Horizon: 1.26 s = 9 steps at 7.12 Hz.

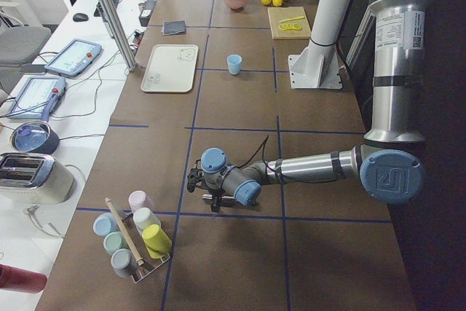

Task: Mash ice and strawberries in cup
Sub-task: 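Lower the left gripper onto the metal pestle and grasp it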

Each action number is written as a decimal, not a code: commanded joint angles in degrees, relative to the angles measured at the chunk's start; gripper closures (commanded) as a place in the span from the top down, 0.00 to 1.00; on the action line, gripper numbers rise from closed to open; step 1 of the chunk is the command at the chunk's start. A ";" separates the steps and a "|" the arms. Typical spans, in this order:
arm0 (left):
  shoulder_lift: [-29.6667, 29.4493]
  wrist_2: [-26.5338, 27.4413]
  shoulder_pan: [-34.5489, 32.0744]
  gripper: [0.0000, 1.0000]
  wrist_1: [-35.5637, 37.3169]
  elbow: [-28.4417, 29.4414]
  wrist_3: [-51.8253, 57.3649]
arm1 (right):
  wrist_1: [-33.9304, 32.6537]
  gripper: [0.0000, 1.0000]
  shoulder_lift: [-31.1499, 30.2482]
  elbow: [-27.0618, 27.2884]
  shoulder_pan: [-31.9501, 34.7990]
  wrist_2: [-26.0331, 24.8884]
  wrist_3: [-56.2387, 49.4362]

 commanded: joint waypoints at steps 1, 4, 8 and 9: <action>0.42 0.00 -0.16 0.59 -0.68 0.00 2.22 | -0.05 0.99 0.00 0.06 0.00 0.07 0.02; 1.39 -0.17 -1.22 0.06 -1.48 -2.62 4.79 | -0.05 0.99 0.70 -0.03 0.00 0.24 0.02; 2.97 -0.71 -5.60 0.00 5.25 -15.32 4.79 | -0.05 0.99 0.88 0.06 0.00 0.33 0.02; 2.19 -0.27 -5.61 0.00 9.29 -21.56 4.71 | -0.13 0.99 0.88 0.50 0.00 0.33 0.02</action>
